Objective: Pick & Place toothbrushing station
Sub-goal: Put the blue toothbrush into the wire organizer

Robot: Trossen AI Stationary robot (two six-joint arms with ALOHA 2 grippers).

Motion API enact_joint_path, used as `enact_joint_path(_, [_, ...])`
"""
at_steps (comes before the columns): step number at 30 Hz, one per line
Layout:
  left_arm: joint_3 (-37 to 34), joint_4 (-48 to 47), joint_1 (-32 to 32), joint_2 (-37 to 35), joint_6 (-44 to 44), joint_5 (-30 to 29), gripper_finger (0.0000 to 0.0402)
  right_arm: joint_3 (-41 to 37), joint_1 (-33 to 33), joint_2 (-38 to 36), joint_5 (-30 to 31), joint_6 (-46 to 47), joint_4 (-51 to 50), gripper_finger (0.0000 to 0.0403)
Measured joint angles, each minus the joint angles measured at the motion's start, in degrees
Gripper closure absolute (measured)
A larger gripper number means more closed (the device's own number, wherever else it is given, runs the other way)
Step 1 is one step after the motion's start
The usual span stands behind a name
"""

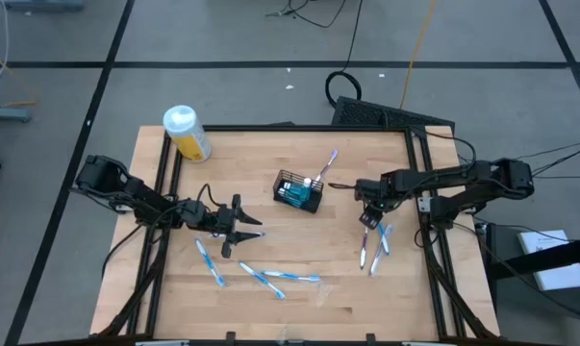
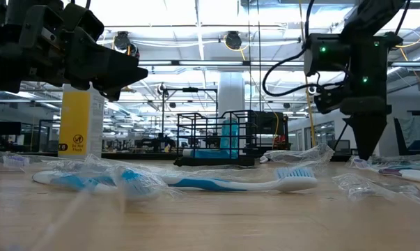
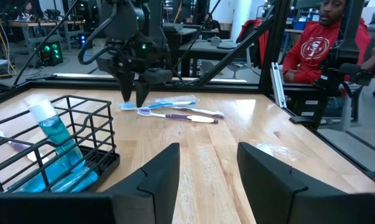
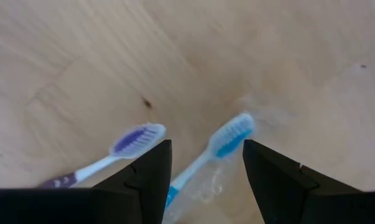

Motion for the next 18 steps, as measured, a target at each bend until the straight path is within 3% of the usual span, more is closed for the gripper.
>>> enact_joint_path(18, [0.0, 0.0, 0.0, 0.0, -0.1, 0.0, 0.0234, 0.0, -1.7, 0.0, -0.1, -0.3, 0.8, 0.0221])
